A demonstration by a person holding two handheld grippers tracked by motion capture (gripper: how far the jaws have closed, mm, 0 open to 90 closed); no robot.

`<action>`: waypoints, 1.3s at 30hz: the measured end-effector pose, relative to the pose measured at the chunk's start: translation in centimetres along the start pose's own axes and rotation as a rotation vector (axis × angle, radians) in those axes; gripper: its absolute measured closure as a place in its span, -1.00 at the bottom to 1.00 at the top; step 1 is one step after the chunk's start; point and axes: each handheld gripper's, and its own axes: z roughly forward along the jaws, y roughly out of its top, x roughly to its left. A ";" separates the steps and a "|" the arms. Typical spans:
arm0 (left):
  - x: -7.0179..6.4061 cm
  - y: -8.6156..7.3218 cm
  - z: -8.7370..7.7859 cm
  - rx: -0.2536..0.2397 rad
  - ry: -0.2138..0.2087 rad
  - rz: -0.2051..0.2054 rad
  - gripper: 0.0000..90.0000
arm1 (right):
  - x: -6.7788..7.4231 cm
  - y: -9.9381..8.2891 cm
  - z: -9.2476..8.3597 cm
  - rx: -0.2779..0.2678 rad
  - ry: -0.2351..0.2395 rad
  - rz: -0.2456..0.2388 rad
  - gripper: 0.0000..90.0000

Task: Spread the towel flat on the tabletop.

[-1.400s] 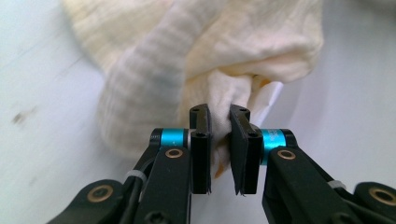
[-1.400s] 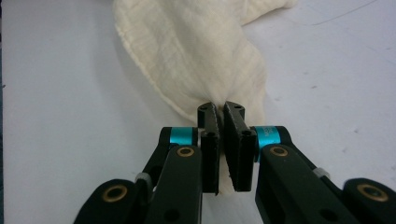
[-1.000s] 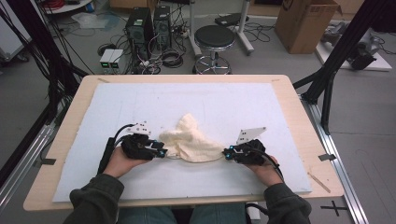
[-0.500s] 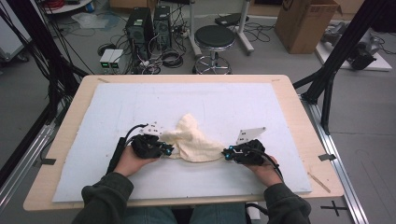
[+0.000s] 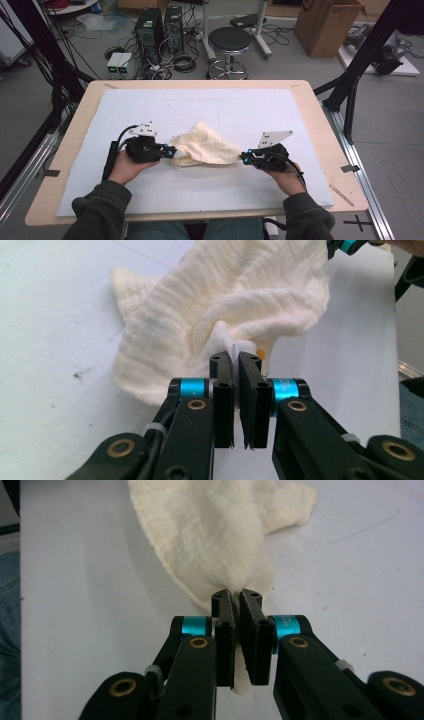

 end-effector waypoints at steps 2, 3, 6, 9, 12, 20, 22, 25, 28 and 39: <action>0.0 0.2 -0.7 -0.014 0.009 -0.002 0.88 | 0.2 0.4 -0.3 -0.010 0.002 -0.008 0.89; 0.0 0.2 -1.1 -0.019 0.008 0.001 0.89 | 0.3 0.7 -0.5 -0.012 0.000 -0.014 0.89; -0.2 0.4 -2.3 -0.027 0.021 0.009 0.89 | 0.7 1.4 -1.0 -0.030 0.005 -0.030 0.89; -0.8 0.1 -3.5 -0.035 0.019 0.027 0.89 | 1.3 2.2 -1.5 -0.036 0.006 -0.054 0.89; -1.7 -0.7 -4.5 -0.015 0.029 0.046 0.89 | 2.2 2.6 -1.7 -0.041 0.018 -0.076 0.89; -3.5 -4.3 -7.3 0.007 0.060 0.058 0.89 | 5.7 2.0 -0.3 -0.017 0.100 -0.112 0.89; -3.9 -5.4 -7.7 0.006 0.063 0.049 0.89 | 6.5 1.6 0.4 -0.002 0.121 -0.112 0.89; -4.5 -6.8 -8.0 0.009 0.069 0.054 0.89 | 7.4 0.9 1.4 0.014 0.155 -0.105 0.88; -5.0 -8.0 -7.8 0.028 0.071 0.050 0.89 | 8.0 0.3 2.3 0.040 0.179 -0.101 0.87; -4.8 -8.6 -7.6 -0.018 0.028 0.017 0.37 | 7.9 0.7 1.8 -0.004 0.216 -0.058 0.44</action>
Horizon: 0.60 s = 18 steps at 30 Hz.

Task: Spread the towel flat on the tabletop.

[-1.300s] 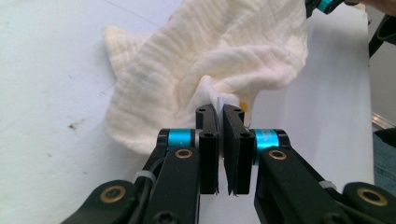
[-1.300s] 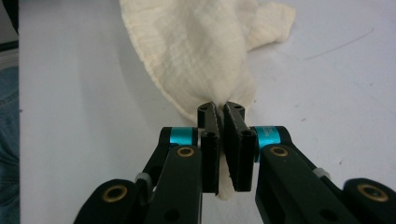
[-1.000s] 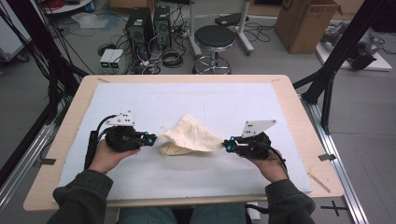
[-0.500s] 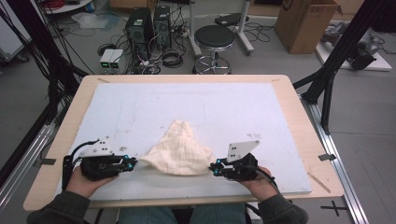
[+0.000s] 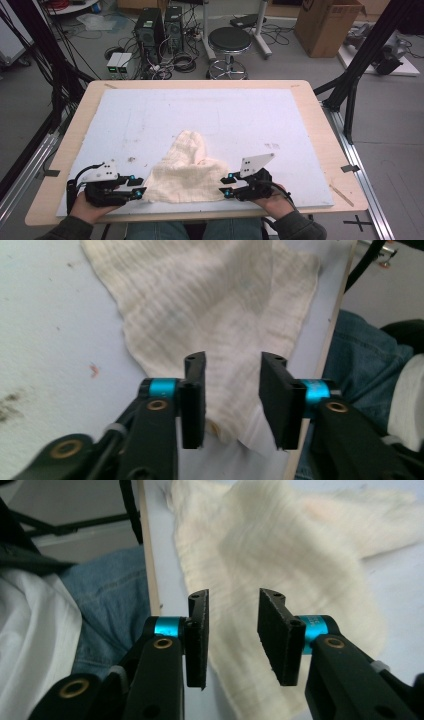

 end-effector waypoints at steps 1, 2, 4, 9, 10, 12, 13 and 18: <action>0.2 0.4 0.1 -0.007 0.002 0.005 0.36 | -0.2 0.2 -0.4 -0.016 -0.008 -0.006 0.42; 0.5 0.9 0.3 -0.012 0.009 0.004 0.35 | -0.5 0.4 -0.7 -0.024 -0.020 -0.001 0.41; 1.2 2.0 1.0 -0.029 0.022 -0.006 0.28 | -1.3 0.8 -1.3 -0.033 -0.046 0.008 0.41; 3.4 5.0 4.2 -0.066 0.059 -0.019 0.25 | -4.6 1.9 -1.3 -0.043 -0.117 0.038 0.42; 3.8 5.6 5.0 -0.055 0.079 -0.008 0.26 | -5.4 2.0 -1.1 -0.040 -0.119 0.048 0.42; 4.7 6.7 6.7 -0.041 0.090 -0.009 0.27 | -6.7 2.3 -0.5 -0.037 -0.129 0.068 0.41; 5.2 7.1 7.5 -0.031 0.095 -0.012 0.29 | -7.2 2.3 -0.2 -0.036 -0.123 0.083 0.40; 7.1 7.5 11.5 0.038 0.093 -0.059 0.27 | -9.0 1.9 2.0 0.004 -0.072 0.128 0.27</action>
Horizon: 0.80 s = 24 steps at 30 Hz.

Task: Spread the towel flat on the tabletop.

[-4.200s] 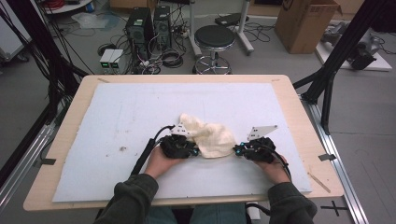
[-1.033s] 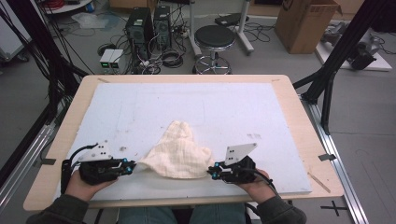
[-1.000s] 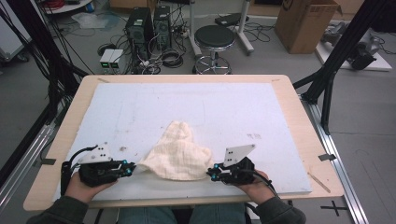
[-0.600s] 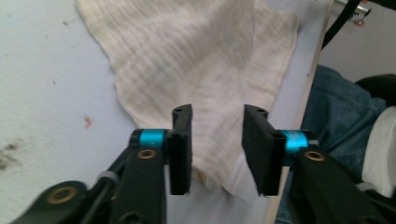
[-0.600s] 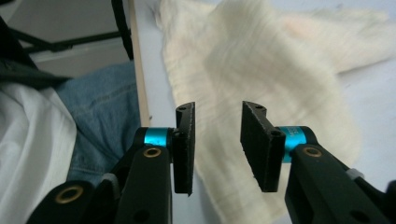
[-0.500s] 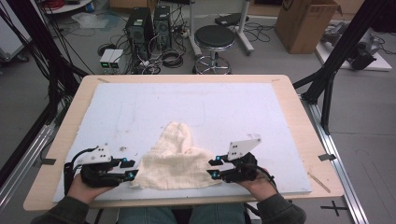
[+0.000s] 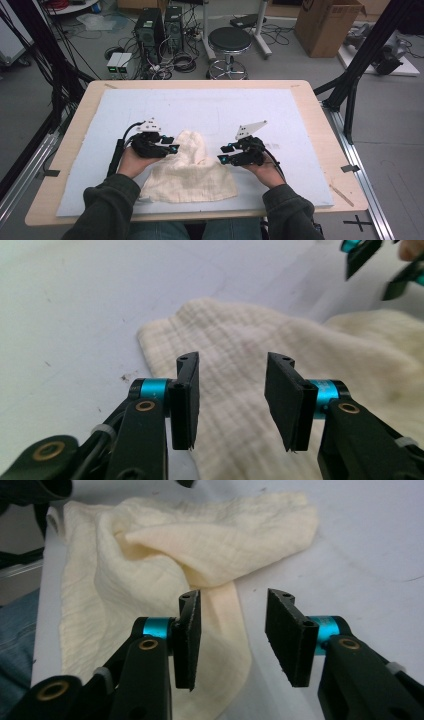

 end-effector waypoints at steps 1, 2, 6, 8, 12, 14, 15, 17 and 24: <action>0.2 -0.1 0.6 0.018 0.005 0.000 0.24 | -0.2 -0.1 0.3 0.012 0.023 0.010 0.24; 0.4 -0.3 1.1 0.038 0.010 -0.004 0.21 | -0.3 -0.2 0.6 0.021 0.040 0.022 0.22; 0.6 -0.9 2.1 0.108 0.001 0.001 0.24 | -0.5 -0.4 1.6 0.059 0.097 0.027 0.20; 0.4 -0.9 2.3 0.121 0.018 0.035 0.32 | -0.4 -0.7 2.1 0.081 0.107 0.028 0.25; -0.1 -0.9 2.4 0.129 0.065 0.079 0.57 | -0.3 -1.7 2.8 0.108 0.121 0.031 0.60; -0.2 -0.9 2.4 0.132 0.077 0.091 0.73 | -0.2 -1.8 2.9 0.111 0.124 0.015 0.76; -0.2 -0.9 2.5 0.129 0.065 0.088 0.81 | -0.1 -1.8 2.9 0.109 0.127 0.009 0.83; -0.4 -0.9 2.5 0.134 0.069 0.097 0.92 | -0.1 -1.8 2.8 0.118 0.135 0.008 0.90; 0.0 -0.4 1.0 0.068 0.085 0.051 0.97 | -0.4 -1.4 0.1 0.049 0.074 0.006 0.93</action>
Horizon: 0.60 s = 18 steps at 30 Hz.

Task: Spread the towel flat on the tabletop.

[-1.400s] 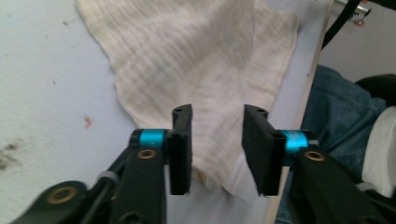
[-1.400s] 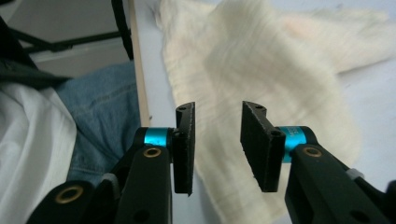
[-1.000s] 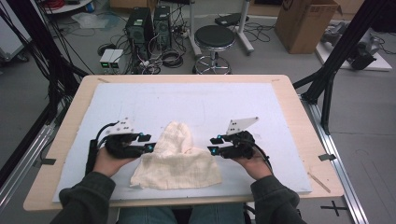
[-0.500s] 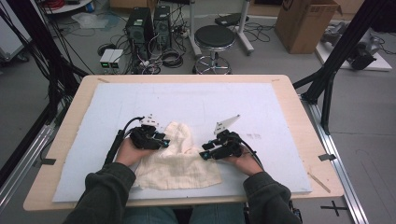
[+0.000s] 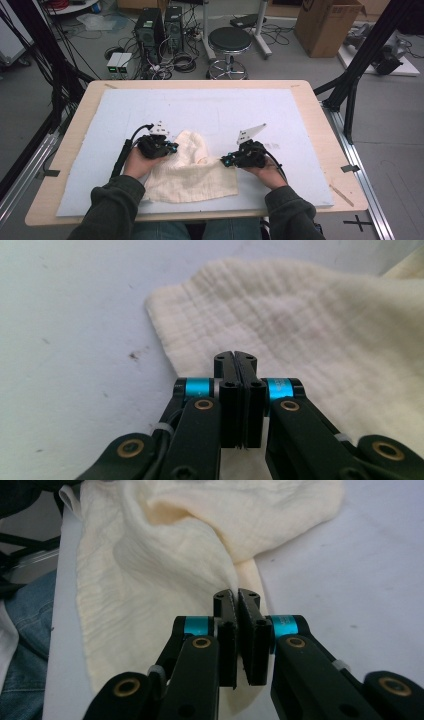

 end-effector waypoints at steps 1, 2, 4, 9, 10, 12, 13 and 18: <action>0.1 0.1 -0.5 -0.023 0.002 -0.011 0.97 | 0.2 0.1 -0.7 -0.008 -0.012 -0.001 0.93; 0.2 0.2 -1.0 -0.046 0.003 -0.024 0.97 | 0.3 0.3 -1.4 -0.018 -0.033 -0.008 0.93; 0.3 0.3 -1.9 -0.067 0.011 -0.026 0.97 | 0.7 0.9 -2.8 -0.042 -0.063 -0.025 0.92; 0.0 0.4 -3.7 -0.090 0.004 -0.038 0.97 | 2.4 2.0 -5.8 -0.065 -0.128 -0.081 0.92; -0.2 0.3 -4.0 -0.086 0.001 -0.029 0.97 | 3.0 2.0 -6.1 -0.061 -0.134 -0.084 0.92; -0.8 0.0 -4.5 -0.078 -0.008 -0.015 0.97 | 4.1 1.9 -6.4 -0.054 -0.137 -0.106 0.92; -1.1 -0.2 -4.7 -0.070 -0.014 -0.004 0.97 | 4.7 1.7 -6.4 -0.045 -0.135 -0.123 0.92; -2.6 -2.0 -5.4 -0.026 -0.045 0.010 0.97 | 7.2 -0.2 -5.0 -0.010 -0.076 -0.135 0.92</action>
